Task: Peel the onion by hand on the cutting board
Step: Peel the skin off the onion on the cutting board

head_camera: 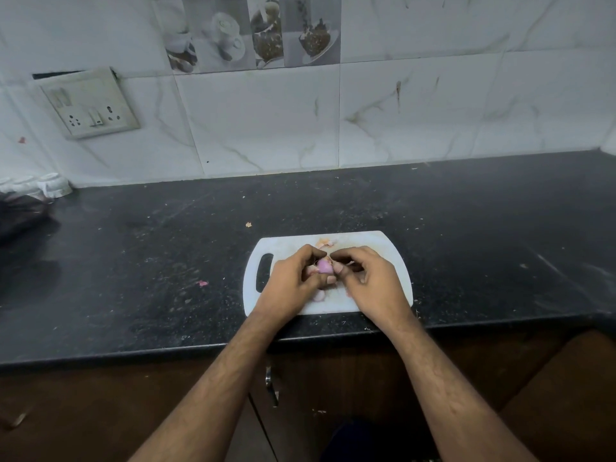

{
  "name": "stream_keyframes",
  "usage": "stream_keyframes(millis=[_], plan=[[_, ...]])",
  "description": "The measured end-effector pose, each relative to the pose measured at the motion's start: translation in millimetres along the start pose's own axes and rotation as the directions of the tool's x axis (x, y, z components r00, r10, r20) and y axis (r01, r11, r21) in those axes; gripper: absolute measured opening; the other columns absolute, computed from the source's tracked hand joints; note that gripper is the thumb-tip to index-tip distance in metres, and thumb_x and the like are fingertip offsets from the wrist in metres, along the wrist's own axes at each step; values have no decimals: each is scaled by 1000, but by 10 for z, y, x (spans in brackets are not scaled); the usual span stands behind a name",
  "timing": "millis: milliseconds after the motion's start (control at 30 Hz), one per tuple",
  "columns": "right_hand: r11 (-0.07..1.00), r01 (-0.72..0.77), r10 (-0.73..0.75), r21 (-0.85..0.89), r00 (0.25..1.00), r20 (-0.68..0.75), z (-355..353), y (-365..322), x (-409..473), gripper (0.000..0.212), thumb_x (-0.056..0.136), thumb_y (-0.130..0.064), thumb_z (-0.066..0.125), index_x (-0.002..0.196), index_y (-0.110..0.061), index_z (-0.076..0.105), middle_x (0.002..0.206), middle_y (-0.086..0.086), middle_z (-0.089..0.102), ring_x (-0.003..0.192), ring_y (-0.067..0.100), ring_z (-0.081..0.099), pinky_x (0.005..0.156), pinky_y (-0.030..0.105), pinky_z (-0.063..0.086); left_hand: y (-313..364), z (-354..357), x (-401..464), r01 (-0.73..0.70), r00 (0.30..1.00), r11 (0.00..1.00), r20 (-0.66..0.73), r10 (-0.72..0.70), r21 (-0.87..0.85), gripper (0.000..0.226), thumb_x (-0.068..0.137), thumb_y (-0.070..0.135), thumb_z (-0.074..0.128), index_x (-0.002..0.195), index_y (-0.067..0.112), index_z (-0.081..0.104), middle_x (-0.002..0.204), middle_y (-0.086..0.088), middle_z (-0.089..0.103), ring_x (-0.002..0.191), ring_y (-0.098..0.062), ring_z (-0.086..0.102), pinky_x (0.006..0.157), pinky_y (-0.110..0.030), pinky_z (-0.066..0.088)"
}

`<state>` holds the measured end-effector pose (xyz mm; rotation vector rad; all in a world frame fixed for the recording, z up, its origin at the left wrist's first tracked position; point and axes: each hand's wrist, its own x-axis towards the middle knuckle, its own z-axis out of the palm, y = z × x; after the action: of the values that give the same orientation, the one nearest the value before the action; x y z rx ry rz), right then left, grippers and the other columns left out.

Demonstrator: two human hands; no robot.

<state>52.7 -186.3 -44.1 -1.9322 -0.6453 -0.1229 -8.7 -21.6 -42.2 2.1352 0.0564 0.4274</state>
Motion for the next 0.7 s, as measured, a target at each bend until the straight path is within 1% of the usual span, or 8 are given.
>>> stream_keyframes(millis=[67,167,233,300,367,400,533,700], plan=[[1000,1,-1,12,1000,-2,2,-7,-30,19,93,-17,72,109,-26,77,104,-16,70,95,-3,64,81,13,48,-32,-8,7,-33,999,999,36,32,17,32,91,20,78,121,23,67,103,10,76,96,-1,69,88,-18,54],[997,-39,43,67,998,-47,21,-8,-67,16,91,-17,76,104,-25,80,95,-20,70,88,1,67,73,30,61,-35,-24,9,-61,993,997,101,56,39,40,95,20,73,134,23,63,118,9,74,111,-3,67,98,-20,50],[995,-50,57,89,995,-77,27,-9,-92,13,91,-17,76,101,-24,81,92,-20,71,84,5,69,66,36,64,-23,-27,4,-94,989,989,124,80,112,43,97,22,69,140,26,61,111,8,70,107,-4,63,96,-20,48],[994,-56,64,93,994,-87,26,-11,-104,12,92,-17,75,100,-22,81,90,-17,72,79,7,70,61,37,64,10,-35,-24,-124,986,978,130,103,167,45,100,20,66,144,26,58,98,19,59,98,-1,57,89,-15,43],[1000,-3,5,28,996,-85,33,-15,-107,11,93,-19,73,101,-23,81,89,-14,72,75,9,70,63,37,63,15,-47,-35,-137,984,977,132,116,165,45,101,16,63,145,24,57,95,29,52,97,2,54,88,-10,40],[999,39,-40,-20,996,-81,42,-13,-111,11,94,-21,72,102,-22,80,90,-13,72,75,10,70,67,37,63,13,-57,-32,-135,984,977,137,113,162,44,102,16,62,145,24,58,95,28,52,97,2,53,89,-13,41],[933,190,-227,-307,970,-90,101,-12,-152,14,96,-20,68,105,-14,77,96,2,72,86,18,69,82,36,57,-28,-81,-2,-120,981,982,171,95,144,40,100,25,60,139,33,60,106,8,67,107,-9,60,98,-32,48],[885,208,-279,-417,953,-118,133,-37,-168,9,92,-18,72,93,-8,74,86,6,71,73,24,67,68,40,58,-80,-97,19,-90,980,990,189,68,107,38,97,29,62,134,40,60,121,6,68,116,-8,60,107,-39,48]])
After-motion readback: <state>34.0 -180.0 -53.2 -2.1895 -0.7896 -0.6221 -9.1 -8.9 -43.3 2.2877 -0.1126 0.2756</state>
